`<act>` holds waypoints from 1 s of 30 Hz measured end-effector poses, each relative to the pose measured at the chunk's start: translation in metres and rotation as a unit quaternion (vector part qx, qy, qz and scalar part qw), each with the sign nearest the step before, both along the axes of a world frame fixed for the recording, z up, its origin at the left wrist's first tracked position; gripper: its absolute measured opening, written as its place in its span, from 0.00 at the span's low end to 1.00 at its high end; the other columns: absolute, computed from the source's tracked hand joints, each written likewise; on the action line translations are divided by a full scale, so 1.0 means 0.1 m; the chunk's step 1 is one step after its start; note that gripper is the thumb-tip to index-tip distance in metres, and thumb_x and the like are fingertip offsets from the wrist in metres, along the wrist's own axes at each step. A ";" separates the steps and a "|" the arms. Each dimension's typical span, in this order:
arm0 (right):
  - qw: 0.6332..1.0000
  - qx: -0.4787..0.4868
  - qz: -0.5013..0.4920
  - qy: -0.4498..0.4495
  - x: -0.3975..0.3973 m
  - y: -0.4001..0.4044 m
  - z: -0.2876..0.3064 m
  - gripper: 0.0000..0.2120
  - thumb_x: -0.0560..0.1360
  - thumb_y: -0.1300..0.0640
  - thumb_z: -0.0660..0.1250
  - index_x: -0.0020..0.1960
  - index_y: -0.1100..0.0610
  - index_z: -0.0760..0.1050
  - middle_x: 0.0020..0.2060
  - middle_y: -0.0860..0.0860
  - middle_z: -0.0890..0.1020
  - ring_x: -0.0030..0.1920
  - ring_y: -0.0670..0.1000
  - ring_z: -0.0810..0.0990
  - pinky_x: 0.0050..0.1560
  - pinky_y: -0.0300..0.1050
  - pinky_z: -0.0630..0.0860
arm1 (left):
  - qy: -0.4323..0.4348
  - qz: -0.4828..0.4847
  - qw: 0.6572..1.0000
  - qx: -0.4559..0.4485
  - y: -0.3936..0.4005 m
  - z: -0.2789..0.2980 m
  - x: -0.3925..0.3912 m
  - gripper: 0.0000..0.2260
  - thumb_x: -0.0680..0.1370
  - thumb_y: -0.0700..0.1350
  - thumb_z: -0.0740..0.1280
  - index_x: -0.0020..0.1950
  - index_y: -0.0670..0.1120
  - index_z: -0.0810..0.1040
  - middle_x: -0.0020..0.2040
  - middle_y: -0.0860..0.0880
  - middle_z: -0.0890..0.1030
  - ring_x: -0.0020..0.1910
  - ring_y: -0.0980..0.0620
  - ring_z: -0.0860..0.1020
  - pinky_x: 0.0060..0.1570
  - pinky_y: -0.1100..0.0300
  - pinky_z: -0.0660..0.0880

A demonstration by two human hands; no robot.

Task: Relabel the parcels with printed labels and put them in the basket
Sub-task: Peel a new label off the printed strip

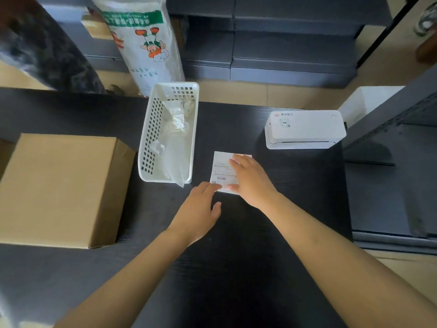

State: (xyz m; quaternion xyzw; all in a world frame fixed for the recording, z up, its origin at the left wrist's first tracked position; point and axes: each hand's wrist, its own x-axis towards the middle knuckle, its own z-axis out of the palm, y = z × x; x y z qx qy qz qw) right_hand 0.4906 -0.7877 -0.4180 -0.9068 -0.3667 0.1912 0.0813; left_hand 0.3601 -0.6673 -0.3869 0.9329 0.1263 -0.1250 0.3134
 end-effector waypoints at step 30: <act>0.985 0.145 -0.096 -0.008 -0.18 -0.12 0.06 0.07 0.76 0.54 0.69 0.52 0.52 0.84 0.53 0.49 0.84 0.51 0.50 0.82 0.47 0.40 0.76 | -0.006 0.089 0.995 -0.045 0.04 -0.16 0.11 0.20 0.80 0.39 0.61 0.72 0.45 0.66 0.65 0.48 0.72 0.59 0.52 0.74 0.59 0.62 0.71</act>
